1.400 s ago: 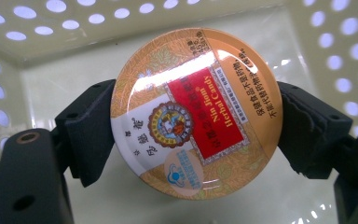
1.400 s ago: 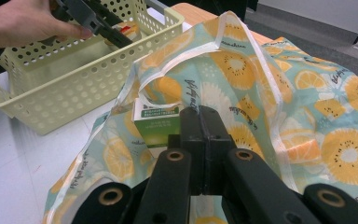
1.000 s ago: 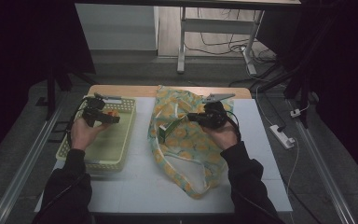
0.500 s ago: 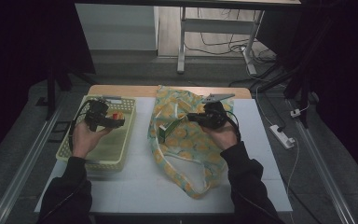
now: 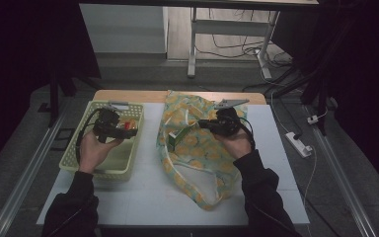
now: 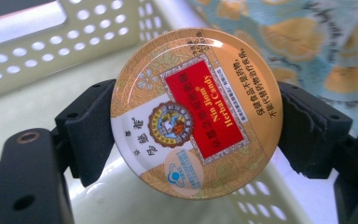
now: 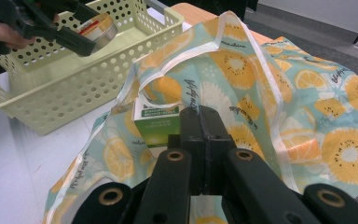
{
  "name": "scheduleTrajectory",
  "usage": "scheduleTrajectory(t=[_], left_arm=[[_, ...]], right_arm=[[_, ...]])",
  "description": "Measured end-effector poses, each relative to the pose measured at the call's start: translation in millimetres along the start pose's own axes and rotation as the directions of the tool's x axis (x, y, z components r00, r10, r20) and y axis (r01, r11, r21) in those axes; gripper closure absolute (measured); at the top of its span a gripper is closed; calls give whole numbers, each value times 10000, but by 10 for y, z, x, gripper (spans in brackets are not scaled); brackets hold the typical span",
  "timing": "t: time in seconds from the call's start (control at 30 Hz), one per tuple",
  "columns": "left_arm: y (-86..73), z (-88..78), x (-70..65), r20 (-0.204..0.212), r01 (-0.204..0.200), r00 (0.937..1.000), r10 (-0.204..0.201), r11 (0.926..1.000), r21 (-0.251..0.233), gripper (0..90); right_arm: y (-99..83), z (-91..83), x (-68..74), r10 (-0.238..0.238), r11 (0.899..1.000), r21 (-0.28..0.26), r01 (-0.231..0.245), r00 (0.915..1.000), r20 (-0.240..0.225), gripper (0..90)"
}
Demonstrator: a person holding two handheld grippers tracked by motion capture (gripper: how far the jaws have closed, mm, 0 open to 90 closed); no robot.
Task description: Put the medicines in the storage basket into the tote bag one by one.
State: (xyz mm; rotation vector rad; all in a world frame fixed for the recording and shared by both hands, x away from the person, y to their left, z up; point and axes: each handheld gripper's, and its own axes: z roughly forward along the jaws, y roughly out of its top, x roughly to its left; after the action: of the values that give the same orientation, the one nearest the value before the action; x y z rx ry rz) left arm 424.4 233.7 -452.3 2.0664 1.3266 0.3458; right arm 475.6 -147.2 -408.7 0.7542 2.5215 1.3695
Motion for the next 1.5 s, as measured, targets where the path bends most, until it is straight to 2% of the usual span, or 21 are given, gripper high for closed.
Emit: scheduleTrajectory(t=[0.33, 0.53, 0.63, 0.77, 1.07, 1.27, 1.37, 1.5], left_arm=[[70, -86, -305, 382, -752, 9964, 758, 9970, -186, 205], [97, -68, -515, 687, -1280, 9893, 1286, 9917, -126, 204], [111, -63, -608, 949, -1401, 9854, 1413, 9900, -185, 205], [131, -48, -742, 1289, -1652, 9776, 1665, 9860, -204, 205], [180, 42, -1069, 1964, -2339, 9524, 2333, 9720, -204, 205], [202, 134, -1218, 2397, -2544, 9378, 2510, 9669, -171, 205], [212, 177, -1285, 2512, -2678, 9313, 2637, 9633, -183, 204], [229, 248, -1353, 2553, -2830, 9266, 2762, 9591, -104, 205]], right_arm=[[-1, -1, -2, -31, 10000, -11, 31, 10000, 21, 900], [-1, -5, -2, -43, 10000, -39, 43, 10000, 22, 900], [0, -6, 1, -58, 10000, -36, 58, 10000, 23, 900], [2, -7, 2, -69, 10000, -45, 69, 10000, 27, 900], [5, -12, 4, -89, 10000, -40, 89, 9999, 49, 900], [6, -7, 5, -93, 9999, -43, 94, 9999, 38, 900], [7, -7, 6, -95, 9999, -39, 95, 9999, 33, 900], [9, -9, 8, -116, 9999, -34, 116, 9999, 39, 900]])
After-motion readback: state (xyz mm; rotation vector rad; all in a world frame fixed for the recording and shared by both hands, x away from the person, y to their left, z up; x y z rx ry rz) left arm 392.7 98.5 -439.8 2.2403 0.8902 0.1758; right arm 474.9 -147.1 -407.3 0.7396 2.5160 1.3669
